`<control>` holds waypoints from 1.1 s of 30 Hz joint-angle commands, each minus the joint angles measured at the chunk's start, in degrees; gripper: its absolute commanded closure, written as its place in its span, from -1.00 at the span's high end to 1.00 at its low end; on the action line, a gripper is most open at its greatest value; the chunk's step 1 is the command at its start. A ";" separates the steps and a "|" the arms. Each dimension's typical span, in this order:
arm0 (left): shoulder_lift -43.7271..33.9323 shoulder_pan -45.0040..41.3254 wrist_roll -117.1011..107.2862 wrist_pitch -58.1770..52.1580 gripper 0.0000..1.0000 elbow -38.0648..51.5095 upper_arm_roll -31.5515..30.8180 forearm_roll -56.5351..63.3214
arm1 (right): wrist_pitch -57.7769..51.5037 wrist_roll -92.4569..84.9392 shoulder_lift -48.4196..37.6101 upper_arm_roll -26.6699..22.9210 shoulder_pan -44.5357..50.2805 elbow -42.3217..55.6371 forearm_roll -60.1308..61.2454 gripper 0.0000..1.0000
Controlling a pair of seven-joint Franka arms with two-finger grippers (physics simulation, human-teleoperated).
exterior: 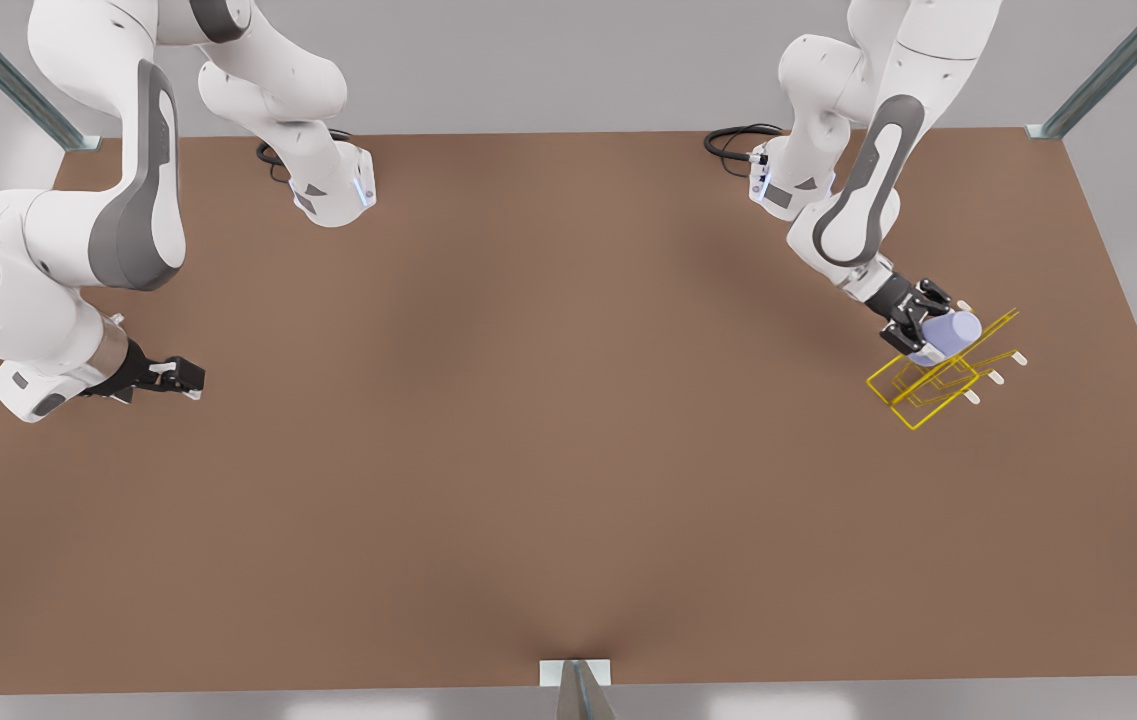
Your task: Place the cup on the cup holder
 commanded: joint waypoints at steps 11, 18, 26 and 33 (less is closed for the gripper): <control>1.11 -0.06 -2.18 0.61 0.53 0.38 1.46 3.05 | 0.07 -0.28 -0.04 -0.09 0.01 0.02 0.09 1.00; 0.84 0.99 -2.36 2.54 0.53 0.29 5.15 8.50 | 0.07 -0.28 0.31 -0.09 -0.08 0.02 0.18 1.00; 0.67 0.99 -2.71 2.72 0.55 -0.68 5.23 8.59 | 0.07 -0.28 0.31 -0.10 -0.17 0.02 0.18 1.00; 0.49 0.99 -2.62 2.72 0.75 -0.94 5.23 8.59 | 0.07 -0.28 0.31 -0.18 -0.08 0.11 0.09 1.00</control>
